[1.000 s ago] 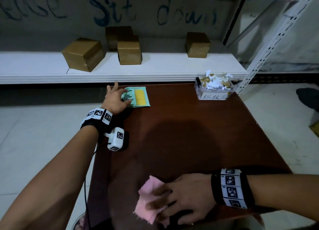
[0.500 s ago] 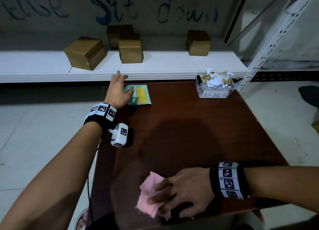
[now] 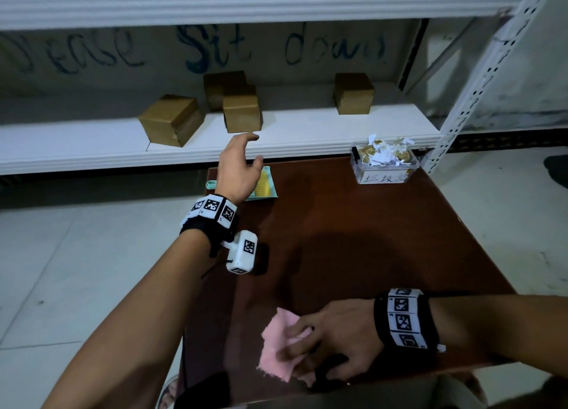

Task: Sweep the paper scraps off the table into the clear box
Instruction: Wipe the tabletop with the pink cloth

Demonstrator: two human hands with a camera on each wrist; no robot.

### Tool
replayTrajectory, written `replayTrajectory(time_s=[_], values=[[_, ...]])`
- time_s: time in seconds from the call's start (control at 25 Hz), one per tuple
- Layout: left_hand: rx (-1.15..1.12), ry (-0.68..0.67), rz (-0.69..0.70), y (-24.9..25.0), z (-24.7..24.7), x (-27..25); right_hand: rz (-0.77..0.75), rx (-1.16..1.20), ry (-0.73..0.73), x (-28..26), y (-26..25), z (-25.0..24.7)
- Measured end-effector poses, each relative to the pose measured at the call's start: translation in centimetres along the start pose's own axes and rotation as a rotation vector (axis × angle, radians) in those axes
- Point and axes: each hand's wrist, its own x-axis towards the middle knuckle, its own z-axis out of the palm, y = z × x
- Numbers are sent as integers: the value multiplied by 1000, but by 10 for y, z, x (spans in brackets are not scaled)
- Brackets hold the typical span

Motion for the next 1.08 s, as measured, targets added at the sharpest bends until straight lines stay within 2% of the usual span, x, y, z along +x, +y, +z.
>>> replayTrajectory(time_s=[0.24,0.4,0.64,0.8,0.92,1.08], values=[[-271,75,-166,30,-15,-46,-32,-43,19,1,0,3],[-250,94,-143,45,-30,-74,13,-50,-25,2,-7,4],[-336,123,-119,61,-52,-98,48,-48,41,-3,-19,14],[-411,139,-170,65,-56,-100,42,-26,45,-12,-23,21],[-441,126,-197,66,-59,-99,14,-89,4,-20,-24,22],[-326,90,-168,65,-69,-94,15,-229,-13,-22,-31,9]])
